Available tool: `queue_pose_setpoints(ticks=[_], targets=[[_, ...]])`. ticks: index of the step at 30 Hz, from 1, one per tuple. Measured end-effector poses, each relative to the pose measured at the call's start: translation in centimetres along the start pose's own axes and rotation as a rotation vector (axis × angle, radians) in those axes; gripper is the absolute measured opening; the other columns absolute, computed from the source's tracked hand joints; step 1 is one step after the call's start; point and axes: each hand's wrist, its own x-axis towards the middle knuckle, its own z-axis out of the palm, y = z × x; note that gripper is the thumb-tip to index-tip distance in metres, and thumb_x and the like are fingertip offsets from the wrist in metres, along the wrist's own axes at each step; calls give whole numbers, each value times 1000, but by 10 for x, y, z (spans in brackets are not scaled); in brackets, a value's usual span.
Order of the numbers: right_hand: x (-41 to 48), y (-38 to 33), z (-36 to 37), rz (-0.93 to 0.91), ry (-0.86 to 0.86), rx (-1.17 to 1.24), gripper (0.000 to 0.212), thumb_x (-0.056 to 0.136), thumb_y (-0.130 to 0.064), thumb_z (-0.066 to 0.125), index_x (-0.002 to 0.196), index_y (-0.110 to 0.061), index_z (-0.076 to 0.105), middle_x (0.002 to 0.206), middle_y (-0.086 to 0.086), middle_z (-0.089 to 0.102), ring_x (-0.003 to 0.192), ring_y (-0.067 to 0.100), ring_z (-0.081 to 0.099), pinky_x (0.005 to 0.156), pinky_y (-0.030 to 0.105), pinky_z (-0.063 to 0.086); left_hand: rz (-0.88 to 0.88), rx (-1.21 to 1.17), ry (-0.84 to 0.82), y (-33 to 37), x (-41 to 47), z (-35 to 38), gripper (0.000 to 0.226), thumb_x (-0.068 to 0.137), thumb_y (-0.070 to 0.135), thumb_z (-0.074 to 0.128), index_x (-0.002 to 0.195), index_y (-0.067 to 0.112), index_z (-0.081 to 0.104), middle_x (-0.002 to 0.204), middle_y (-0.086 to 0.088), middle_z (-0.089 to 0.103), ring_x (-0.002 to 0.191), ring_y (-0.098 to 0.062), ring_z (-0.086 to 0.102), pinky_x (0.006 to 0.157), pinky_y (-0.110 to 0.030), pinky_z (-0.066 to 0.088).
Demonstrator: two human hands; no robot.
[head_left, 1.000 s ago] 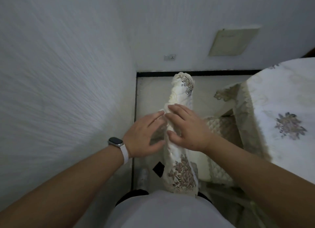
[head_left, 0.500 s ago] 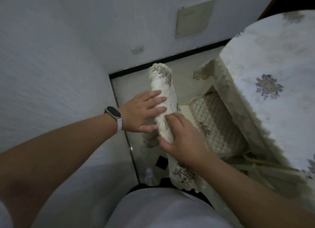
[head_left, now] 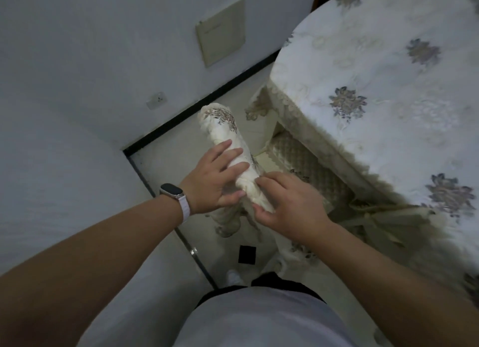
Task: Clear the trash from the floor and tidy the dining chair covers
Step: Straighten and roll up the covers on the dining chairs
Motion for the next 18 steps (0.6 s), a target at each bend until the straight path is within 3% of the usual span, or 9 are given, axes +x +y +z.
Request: queue_pose_setpoints(ticks=[6,14,18], targets=[[-16,35,-14,95,33,-152,33,80,-41,65,104,-19,71,100,-1,68,80,20,64,58,28,46,-51,-30,-43,19,46,9,59,90,57,50,131,14,60,141,-15,52,139,-42,33,105,-63,34],[-31,61,-11,290,115,-203,36,93,-43,54,117,-19,67,103,1,67,81,22,62,59,31,45,-49,-86,-121,23,95,24,62,88,64,46,133,23,58,144,-6,50,143,-34,28,113,-65,16],[-26,55,-8,391,104,-306,34,91,-42,55,113,-17,66,99,2,66,79,23,62,61,32,46,92,-75,-118,7,113,25,59,88,66,45,129,27,61,137,-1,55,136,-29,40,112,-67,13]])
